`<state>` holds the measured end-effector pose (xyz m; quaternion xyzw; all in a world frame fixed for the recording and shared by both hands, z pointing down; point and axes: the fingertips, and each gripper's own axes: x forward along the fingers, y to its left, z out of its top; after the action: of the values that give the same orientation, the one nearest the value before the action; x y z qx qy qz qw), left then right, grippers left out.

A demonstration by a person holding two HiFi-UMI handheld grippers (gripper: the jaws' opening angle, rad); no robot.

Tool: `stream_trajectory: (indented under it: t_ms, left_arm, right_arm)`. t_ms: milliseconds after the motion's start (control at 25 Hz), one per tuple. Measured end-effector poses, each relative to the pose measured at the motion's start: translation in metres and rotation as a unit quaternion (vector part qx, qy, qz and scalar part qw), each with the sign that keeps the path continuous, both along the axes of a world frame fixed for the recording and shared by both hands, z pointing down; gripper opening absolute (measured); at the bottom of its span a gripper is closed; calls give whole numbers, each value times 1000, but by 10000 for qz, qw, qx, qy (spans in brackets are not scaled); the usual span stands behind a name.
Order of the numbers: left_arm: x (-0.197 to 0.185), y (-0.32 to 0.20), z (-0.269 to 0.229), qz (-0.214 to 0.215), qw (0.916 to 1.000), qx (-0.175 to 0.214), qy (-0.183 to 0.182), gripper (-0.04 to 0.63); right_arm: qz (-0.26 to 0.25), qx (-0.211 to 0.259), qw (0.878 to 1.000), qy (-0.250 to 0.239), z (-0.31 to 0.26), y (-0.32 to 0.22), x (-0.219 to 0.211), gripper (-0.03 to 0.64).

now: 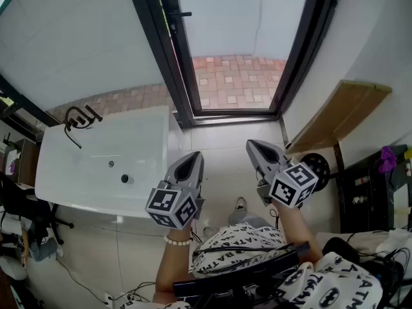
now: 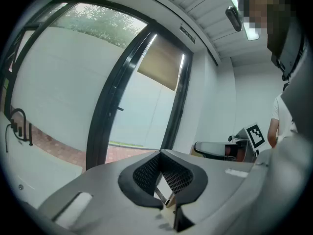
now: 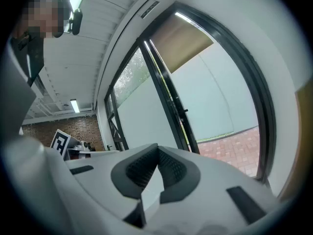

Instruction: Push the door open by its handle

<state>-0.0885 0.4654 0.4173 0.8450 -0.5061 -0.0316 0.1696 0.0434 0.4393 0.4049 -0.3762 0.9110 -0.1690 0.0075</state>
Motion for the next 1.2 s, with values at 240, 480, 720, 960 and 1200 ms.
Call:
stream_trajectory:
  t_ms: [240,480,720,960,1200]
  left_arm:
    - [2,-6,6,75,9999,-71,21,-11]
    - [12,-30,15,76,9998,-183,-55,-12]
    - [26,-80,17,-34,9997,-152,-175,-11]
    - [34,-130,12,-272,9995,-45,-178,-11]
    - [29,-179,6,-398,9990,-5,-202,-11]
  right_arm:
    - [-310,343,9989,92,-5,-1,-9,38]
    - [-875,513,9943,320,-5,-33,-10,282]
    - [-1267,791,9859,759,-7,-101,-3,302]
    - [-1643,1103,9717,1287,-13,-175,-7,299]
    - [-1886,1213,9635,1463,-28,-254,-38,301]
